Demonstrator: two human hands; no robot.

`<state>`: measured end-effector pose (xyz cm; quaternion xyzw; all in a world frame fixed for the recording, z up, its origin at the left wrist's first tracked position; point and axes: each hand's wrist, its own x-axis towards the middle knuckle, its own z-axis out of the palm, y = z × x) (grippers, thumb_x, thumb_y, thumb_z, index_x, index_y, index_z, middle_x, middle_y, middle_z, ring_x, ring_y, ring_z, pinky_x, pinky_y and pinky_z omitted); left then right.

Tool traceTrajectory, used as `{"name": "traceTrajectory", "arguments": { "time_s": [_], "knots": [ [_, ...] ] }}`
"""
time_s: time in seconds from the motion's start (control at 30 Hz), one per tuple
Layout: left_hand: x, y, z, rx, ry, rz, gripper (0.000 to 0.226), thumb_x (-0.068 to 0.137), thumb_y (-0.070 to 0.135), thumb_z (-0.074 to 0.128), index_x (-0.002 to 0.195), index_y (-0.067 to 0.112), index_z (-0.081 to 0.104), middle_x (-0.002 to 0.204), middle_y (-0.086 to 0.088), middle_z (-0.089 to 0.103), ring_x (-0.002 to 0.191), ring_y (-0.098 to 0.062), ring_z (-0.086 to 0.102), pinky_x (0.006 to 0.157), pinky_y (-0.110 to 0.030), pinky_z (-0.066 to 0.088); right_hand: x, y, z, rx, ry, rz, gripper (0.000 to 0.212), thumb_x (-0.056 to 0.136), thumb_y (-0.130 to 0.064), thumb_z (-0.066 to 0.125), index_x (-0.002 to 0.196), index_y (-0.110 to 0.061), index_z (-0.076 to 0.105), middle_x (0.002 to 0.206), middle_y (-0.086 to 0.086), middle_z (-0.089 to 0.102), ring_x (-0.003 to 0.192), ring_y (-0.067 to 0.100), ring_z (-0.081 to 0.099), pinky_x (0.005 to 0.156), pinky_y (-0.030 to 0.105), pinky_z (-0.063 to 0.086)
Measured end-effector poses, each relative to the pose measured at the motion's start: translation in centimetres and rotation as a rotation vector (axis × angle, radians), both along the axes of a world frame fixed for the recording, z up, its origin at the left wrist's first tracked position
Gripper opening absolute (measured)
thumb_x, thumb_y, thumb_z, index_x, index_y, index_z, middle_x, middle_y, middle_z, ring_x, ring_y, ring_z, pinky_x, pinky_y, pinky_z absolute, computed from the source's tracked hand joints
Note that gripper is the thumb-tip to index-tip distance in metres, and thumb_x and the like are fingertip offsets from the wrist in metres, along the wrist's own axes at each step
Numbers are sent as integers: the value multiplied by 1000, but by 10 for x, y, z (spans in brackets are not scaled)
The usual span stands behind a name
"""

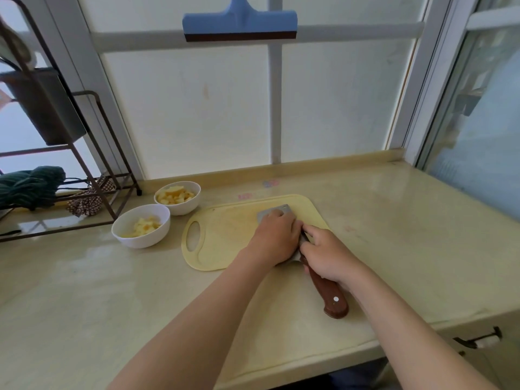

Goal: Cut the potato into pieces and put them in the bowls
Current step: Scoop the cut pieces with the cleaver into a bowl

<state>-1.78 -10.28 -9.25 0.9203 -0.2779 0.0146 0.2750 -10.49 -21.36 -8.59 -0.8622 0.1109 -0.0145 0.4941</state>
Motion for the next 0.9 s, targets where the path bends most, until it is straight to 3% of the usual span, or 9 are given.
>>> {"name": "traceTrajectory", "arguments": {
  "time_s": [0.13,0.43,0.73,0.9],
  "knots": [
    [-6,-4,11,10,-37,-52,33,104,21,39,104,-2,64,110,-21,59,107,-32,50,91,-42,39,-3,0,-2,179,-4,-33,38,105,-8,40,127,-32,60,73,8,60,55,17,57,47,22,43],
    [11,-8,6,69,-51,-77,34,99,33,40,89,12,64,97,-11,59,103,-26,51,82,-38,43,-2,-6,-1,335,6,-103,37,107,-14,50,142,-27,53,64,4,60,51,14,61,43,21,43],
    [23,8,32,169,-90,-150,25,101,32,40,80,21,48,93,-5,48,101,-25,51,77,-34,39,6,7,18,296,-18,-40,31,107,-16,51,136,-27,55,60,0,59,50,13,59,45,26,43],
    [32,47,61,193,-119,-89,28,102,33,39,90,15,57,104,-10,55,103,-26,53,79,-35,40,24,35,39,304,-46,62,27,108,-16,49,131,-27,56,59,-1,57,49,11,55,47,25,39]
  ]
}}
